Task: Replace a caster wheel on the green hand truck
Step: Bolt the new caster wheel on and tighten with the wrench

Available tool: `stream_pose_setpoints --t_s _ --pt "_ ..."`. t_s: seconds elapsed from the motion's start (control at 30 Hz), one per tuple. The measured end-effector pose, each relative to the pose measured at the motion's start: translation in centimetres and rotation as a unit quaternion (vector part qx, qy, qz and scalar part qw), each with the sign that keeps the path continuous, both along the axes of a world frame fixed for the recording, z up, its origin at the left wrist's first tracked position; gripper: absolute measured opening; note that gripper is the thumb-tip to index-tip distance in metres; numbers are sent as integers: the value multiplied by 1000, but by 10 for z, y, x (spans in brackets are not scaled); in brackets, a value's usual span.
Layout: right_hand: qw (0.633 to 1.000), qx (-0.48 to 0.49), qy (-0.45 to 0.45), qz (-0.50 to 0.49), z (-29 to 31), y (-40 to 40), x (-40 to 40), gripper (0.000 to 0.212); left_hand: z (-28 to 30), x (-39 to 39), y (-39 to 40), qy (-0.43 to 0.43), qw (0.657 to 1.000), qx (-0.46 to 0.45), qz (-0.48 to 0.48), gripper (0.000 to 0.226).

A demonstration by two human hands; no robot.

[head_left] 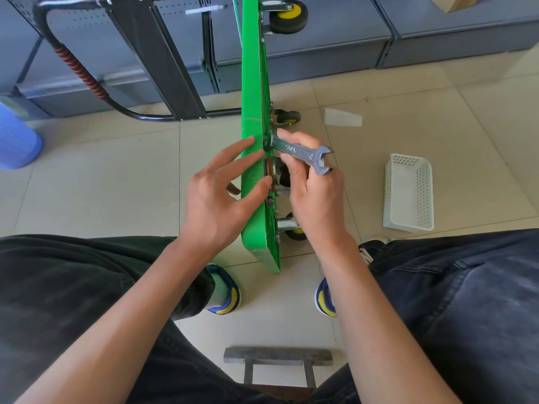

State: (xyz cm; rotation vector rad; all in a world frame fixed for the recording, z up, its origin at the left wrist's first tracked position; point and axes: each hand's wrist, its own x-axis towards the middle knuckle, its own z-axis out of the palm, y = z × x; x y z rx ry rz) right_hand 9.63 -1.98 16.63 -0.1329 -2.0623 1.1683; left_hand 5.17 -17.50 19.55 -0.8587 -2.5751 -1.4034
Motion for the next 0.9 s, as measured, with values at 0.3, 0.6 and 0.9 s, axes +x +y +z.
stream_pose_setpoints --t_s 0.3,0.6,0.9 --pt "1000 7 13 14 -20 -10 11 32 -1 -1 -1 4 1000 0 -1 40" --pt "999 25 18 18 -33 -11 9 33 -2 -1 -1 4 1000 5 -2 41" --pt "998 52 -25 -4 -4 -5 -2 37 -2 -1 -1 9 1000 2 2 41"
